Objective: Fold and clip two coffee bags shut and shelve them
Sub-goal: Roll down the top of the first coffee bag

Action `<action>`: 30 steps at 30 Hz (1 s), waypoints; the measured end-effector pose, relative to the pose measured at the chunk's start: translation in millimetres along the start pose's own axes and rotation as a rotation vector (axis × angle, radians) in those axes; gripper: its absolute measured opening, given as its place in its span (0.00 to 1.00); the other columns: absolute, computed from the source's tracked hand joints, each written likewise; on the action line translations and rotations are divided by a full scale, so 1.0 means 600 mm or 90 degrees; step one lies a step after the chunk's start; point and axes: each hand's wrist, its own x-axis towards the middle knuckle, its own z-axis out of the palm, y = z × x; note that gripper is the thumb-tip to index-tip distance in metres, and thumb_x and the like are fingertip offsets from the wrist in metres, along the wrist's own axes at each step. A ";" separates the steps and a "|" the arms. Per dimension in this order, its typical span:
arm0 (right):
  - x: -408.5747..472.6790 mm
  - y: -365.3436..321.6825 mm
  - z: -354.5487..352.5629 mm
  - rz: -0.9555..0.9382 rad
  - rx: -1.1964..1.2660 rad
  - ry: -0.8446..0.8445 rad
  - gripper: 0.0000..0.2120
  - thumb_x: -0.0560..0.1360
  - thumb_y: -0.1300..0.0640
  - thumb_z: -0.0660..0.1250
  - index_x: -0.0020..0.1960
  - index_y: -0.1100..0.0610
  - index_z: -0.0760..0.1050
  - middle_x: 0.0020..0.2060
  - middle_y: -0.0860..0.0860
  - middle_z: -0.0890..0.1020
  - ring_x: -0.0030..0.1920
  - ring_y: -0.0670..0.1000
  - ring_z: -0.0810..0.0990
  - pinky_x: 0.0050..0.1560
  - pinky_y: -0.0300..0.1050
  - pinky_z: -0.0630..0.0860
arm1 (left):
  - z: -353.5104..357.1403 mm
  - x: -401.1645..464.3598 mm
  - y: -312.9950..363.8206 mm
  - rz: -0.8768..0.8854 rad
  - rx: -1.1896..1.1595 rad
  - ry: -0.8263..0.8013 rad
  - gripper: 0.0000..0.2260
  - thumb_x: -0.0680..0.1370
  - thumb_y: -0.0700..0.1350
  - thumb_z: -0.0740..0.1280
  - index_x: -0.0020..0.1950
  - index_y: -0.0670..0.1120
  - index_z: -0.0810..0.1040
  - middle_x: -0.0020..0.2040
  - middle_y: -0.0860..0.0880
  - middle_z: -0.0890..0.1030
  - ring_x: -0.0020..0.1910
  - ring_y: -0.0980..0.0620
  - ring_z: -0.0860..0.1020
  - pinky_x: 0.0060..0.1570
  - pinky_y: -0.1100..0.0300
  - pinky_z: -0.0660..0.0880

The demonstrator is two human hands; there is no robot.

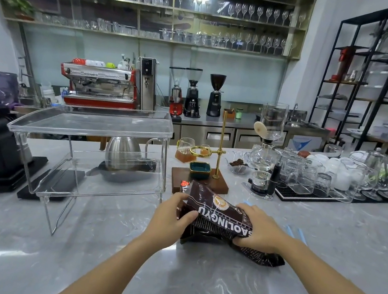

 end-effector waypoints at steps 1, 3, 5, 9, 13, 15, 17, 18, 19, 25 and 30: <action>-0.002 0.000 0.001 -0.002 0.016 0.005 0.45 0.59 0.37 0.72 0.73 0.44 0.60 0.59 0.46 0.72 0.61 0.51 0.74 0.65 0.53 0.71 | 0.001 0.000 0.002 0.006 0.014 0.000 0.11 0.79 0.46 0.69 0.61 0.49 0.78 0.50 0.54 0.82 0.47 0.55 0.80 0.44 0.68 0.77; -0.005 0.000 0.001 -0.005 0.045 0.008 0.44 0.59 0.38 0.73 0.72 0.44 0.62 0.57 0.45 0.73 0.58 0.50 0.75 0.63 0.52 0.72 | 0.002 0.001 0.003 0.012 0.028 -0.008 0.07 0.79 0.47 0.69 0.55 0.48 0.82 0.49 0.53 0.84 0.46 0.55 0.81 0.42 0.68 0.76; -0.010 -0.001 -0.001 -0.007 0.058 0.008 0.43 0.59 0.39 0.73 0.71 0.43 0.62 0.57 0.46 0.73 0.58 0.50 0.75 0.62 0.51 0.72 | 0.002 0.002 0.002 0.008 0.026 -0.014 0.07 0.79 0.48 0.69 0.53 0.47 0.83 0.47 0.52 0.85 0.44 0.55 0.81 0.41 0.66 0.76; -0.018 -0.007 -0.008 -0.006 0.076 0.010 0.40 0.59 0.38 0.74 0.68 0.42 0.65 0.55 0.43 0.75 0.56 0.48 0.76 0.61 0.50 0.73 | 0.003 0.003 0.003 0.004 -0.001 -0.010 0.06 0.79 0.47 0.68 0.49 0.47 0.83 0.43 0.51 0.86 0.42 0.54 0.82 0.42 0.57 0.80; -0.031 -0.016 -0.008 0.007 0.098 0.014 0.37 0.57 0.35 0.75 0.64 0.38 0.67 0.53 0.39 0.78 0.53 0.44 0.78 0.57 0.47 0.76 | -0.004 0.001 0.014 0.018 0.003 0.012 0.07 0.80 0.43 0.68 0.42 0.46 0.79 0.38 0.53 0.83 0.40 0.53 0.82 0.39 0.56 0.80; -0.038 -0.020 -0.008 0.014 0.131 0.013 0.37 0.57 0.36 0.76 0.63 0.38 0.67 0.53 0.38 0.79 0.52 0.42 0.79 0.55 0.45 0.77 | -0.011 0.003 0.023 0.028 0.017 0.026 0.08 0.80 0.43 0.68 0.41 0.43 0.78 0.37 0.53 0.82 0.39 0.54 0.82 0.36 0.59 0.80; -0.045 -0.024 -0.010 0.015 0.179 0.013 0.35 0.58 0.38 0.78 0.62 0.38 0.68 0.52 0.39 0.81 0.51 0.40 0.80 0.53 0.42 0.77 | -0.017 0.005 0.037 0.046 0.030 0.038 0.09 0.80 0.43 0.68 0.40 0.43 0.76 0.37 0.53 0.81 0.37 0.56 0.81 0.32 0.63 0.79; -0.049 -0.027 -0.012 0.015 0.202 0.012 0.35 0.59 0.40 0.78 0.62 0.38 0.68 0.52 0.39 0.82 0.51 0.39 0.81 0.52 0.40 0.77 | -0.021 0.005 0.046 0.058 0.039 0.043 0.10 0.80 0.43 0.68 0.38 0.45 0.75 0.36 0.53 0.81 0.35 0.56 0.81 0.29 0.66 0.77; -0.054 -0.030 -0.014 0.016 0.225 0.010 0.35 0.59 0.41 0.79 0.62 0.38 0.68 0.52 0.39 0.82 0.50 0.38 0.81 0.51 0.38 0.76 | -0.023 0.005 0.055 0.074 0.049 0.047 0.12 0.80 0.43 0.68 0.37 0.47 0.73 0.35 0.53 0.79 0.33 0.57 0.79 0.26 0.68 0.74; -0.071 -0.042 -0.009 0.012 0.352 0.012 0.34 0.63 0.50 0.80 0.65 0.43 0.69 0.53 0.42 0.84 0.48 0.38 0.83 0.50 0.34 0.78 | -0.044 0.007 0.091 0.185 0.093 0.092 0.10 0.79 0.43 0.69 0.39 0.42 0.76 0.29 0.57 0.74 0.26 0.60 0.73 0.27 0.70 0.67; -0.084 -0.053 0.014 0.017 0.418 0.075 0.36 0.59 0.44 0.81 0.63 0.40 0.70 0.54 0.42 0.84 0.52 0.43 0.84 0.56 0.46 0.79 | -0.047 0.000 0.105 0.253 0.070 0.121 0.05 0.77 0.44 0.72 0.43 0.44 0.82 0.31 0.61 0.76 0.33 0.65 0.76 0.32 0.74 0.69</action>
